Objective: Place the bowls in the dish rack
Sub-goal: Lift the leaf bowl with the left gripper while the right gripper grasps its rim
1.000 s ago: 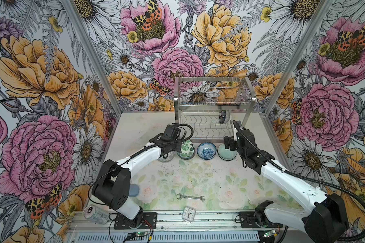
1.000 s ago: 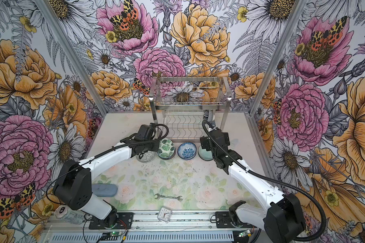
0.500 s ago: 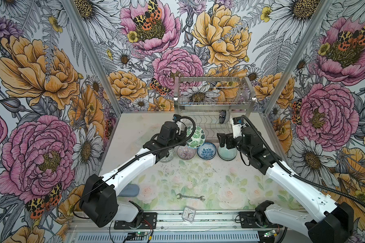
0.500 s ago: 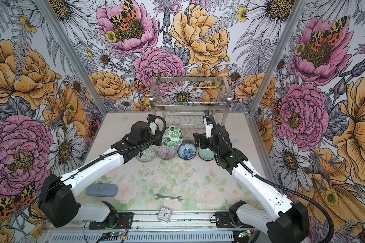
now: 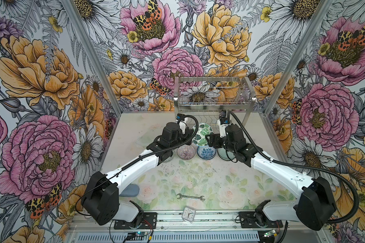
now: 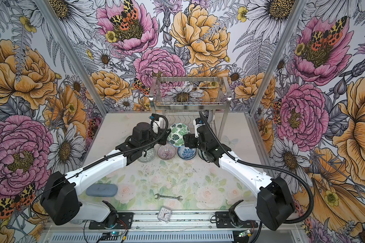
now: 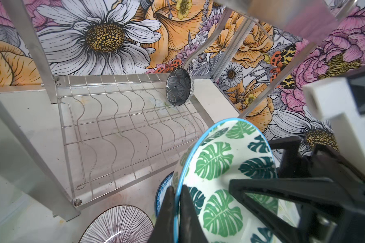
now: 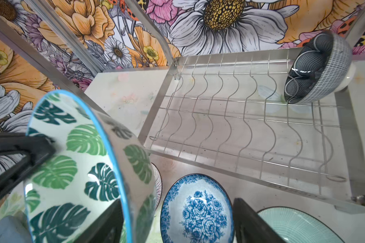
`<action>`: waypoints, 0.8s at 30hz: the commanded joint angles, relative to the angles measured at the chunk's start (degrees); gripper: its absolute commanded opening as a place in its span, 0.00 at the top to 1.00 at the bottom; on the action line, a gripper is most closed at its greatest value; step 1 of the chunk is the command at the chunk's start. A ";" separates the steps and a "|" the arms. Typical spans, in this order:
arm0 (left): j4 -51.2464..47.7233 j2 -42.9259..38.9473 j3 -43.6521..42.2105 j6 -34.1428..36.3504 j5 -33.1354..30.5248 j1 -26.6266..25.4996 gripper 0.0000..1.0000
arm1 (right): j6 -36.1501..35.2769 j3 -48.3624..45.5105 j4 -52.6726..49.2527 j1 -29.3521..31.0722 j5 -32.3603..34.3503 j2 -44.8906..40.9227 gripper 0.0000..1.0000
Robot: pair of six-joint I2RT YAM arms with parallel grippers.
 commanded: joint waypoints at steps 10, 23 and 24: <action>6.84 0.35 0.18 -1.53 2.06 -1.35 1.00 | 4.29 2.58 5.89 1.01 0.27 1.77 1.00; -24.61 -9.85 6.24 9.76 -8.08 0.20 0.01 | -7.20 1.80 -1.03 1.04 15.25 -4.70 1.00; -27.41 -11.48 6.56 10.86 -9.24 0.93 0.01 | -8.49 1.77 -1.61 1.12 17.43 -4.61 1.00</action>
